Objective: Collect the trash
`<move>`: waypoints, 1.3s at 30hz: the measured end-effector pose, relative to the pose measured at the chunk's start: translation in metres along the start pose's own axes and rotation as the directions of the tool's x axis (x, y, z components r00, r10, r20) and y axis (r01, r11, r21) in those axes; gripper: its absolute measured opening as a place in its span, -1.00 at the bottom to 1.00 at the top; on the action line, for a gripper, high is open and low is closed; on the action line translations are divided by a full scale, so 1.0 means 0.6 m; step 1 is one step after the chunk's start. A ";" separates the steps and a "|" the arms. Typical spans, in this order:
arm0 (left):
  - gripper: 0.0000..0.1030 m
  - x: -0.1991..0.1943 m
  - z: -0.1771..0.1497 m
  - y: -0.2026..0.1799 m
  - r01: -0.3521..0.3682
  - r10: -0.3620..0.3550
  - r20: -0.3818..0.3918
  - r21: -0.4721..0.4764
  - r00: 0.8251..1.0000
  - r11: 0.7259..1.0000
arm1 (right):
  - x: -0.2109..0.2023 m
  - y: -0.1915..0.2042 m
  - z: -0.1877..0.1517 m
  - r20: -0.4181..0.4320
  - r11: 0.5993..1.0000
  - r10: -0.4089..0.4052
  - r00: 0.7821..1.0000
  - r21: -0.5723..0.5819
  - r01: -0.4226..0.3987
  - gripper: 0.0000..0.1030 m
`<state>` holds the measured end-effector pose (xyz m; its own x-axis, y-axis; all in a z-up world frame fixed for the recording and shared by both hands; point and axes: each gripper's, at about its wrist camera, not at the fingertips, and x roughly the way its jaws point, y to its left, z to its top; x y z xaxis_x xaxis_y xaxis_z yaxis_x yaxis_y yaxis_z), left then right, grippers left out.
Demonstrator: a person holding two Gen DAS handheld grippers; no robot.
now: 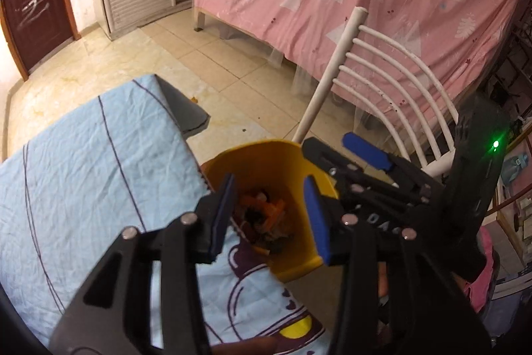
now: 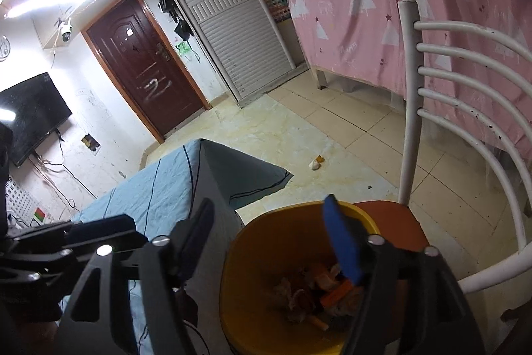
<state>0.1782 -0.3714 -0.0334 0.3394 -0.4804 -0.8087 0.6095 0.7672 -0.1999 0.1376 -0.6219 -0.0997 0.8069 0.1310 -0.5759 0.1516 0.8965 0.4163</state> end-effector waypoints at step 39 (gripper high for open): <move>0.87 -0.251 -0.190 0.400 -0.456 0.579 0.338 -0.379 0.742 0.805 | 0.080 0.467 -0.072 0.070 0.874 0.228 0.971 -0.453 -0.173 0.83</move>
<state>0.1916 -0.0665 -0.0228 0.8469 -0.0556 -0.5288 0.0643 0.9979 -0.0021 0.1941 -0.3463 -0.0409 0.8583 0.3019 -0.4148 -0.2654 0.9532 0.1445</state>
